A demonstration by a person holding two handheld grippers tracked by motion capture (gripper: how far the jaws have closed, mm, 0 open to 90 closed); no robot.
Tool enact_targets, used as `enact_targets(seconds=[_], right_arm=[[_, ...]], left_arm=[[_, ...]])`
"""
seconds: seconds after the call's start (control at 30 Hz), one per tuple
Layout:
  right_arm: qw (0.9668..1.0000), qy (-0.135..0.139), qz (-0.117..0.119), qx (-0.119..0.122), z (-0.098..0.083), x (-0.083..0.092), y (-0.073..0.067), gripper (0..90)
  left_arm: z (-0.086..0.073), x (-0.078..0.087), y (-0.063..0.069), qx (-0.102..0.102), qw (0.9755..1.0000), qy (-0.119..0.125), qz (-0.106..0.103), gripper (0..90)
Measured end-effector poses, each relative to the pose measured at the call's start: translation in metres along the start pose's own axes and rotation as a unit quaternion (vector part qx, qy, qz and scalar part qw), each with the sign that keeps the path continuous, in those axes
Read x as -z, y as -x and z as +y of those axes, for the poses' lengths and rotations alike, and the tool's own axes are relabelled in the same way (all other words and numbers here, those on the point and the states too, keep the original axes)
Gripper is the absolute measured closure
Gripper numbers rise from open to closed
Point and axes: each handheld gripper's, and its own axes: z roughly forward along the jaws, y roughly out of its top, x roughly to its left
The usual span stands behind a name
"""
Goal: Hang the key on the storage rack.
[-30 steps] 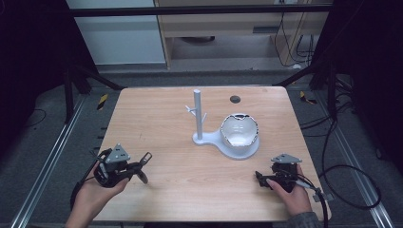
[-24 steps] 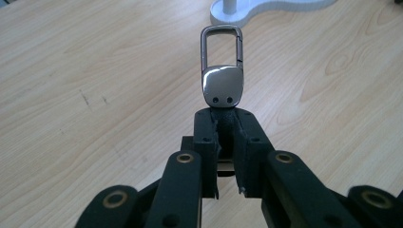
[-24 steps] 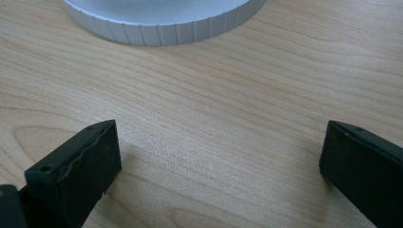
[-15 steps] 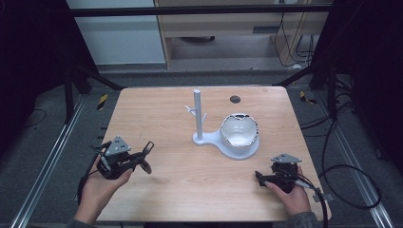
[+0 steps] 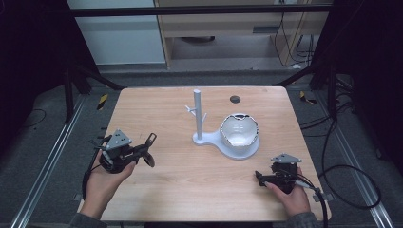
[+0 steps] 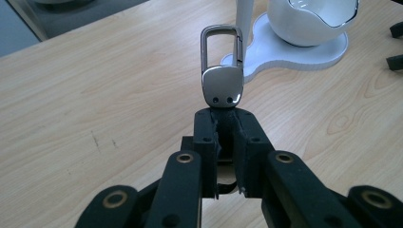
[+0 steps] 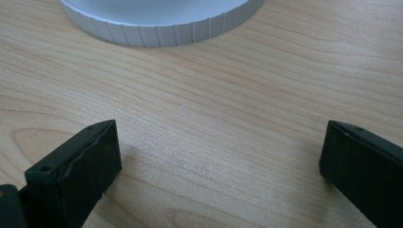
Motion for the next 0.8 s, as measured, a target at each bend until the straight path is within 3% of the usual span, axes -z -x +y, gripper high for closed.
enact_targets(seconds=[0.4,0.8], right_arm=[[1.0000,0.000,0.000,0.000,0.000,0.000,0.000,0.4],[1.0000,0.000,0.000,0.000,0.000,0.000,0.000,0.4]], left_arm=[[0.012,-0.009,0.008,-0.007,1.0000,0.001,-0.007,80.5],[0.032,-0.017,0.025,-0.011,0.9989,0.046,-0.006,80.5]])
